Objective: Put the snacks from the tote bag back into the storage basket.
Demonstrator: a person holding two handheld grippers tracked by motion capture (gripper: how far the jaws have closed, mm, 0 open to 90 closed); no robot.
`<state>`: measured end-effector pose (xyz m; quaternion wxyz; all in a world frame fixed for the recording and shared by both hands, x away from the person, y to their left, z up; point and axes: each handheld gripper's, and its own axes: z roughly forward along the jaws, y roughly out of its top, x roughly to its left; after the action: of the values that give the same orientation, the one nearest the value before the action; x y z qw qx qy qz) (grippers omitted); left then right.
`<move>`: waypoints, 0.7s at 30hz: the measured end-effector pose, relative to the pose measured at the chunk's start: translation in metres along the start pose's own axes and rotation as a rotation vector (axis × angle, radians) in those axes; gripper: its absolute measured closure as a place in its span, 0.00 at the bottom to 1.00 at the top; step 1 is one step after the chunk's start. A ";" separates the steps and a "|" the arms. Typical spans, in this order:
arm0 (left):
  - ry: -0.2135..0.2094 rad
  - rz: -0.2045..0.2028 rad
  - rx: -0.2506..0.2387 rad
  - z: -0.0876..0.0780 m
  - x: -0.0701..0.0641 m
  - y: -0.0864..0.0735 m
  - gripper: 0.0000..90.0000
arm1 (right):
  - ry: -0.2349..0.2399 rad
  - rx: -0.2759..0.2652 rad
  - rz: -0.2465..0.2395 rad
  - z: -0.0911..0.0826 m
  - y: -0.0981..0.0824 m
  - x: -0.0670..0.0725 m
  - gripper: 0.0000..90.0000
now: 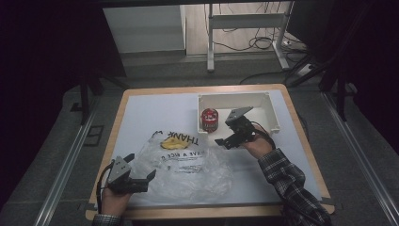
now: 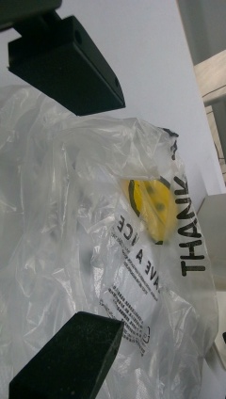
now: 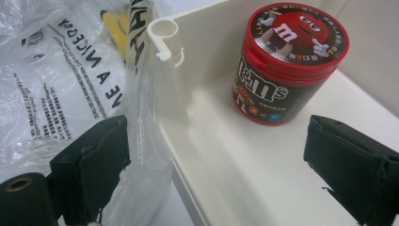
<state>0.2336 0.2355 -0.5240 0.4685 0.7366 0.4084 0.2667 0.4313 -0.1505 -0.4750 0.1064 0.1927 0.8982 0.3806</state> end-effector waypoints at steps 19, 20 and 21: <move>0.003 0.002 0.000 0.000 0.000 0.000 0.00 | -0.016 0.005 -0.025 -0.006 -0.003 0.013 0.07; 0.003 0.002 -0.001 0.000 -0.001 0.000 0.00 | -0.016 0.005 -0.027 -0.006 -0.004 0.014 0.06; 0.003 0.002 -0.001 0.000 -0.001 0.000 0.00 | -0.016 0.005 -0.027 -0.006 -0.004 0.014 0.06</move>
<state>0.2331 0.2352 -0.5238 0.4677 0.7364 0.4085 0.2685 0.4156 -0.1510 -0.4742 0.1184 0.1841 0.9006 0.3754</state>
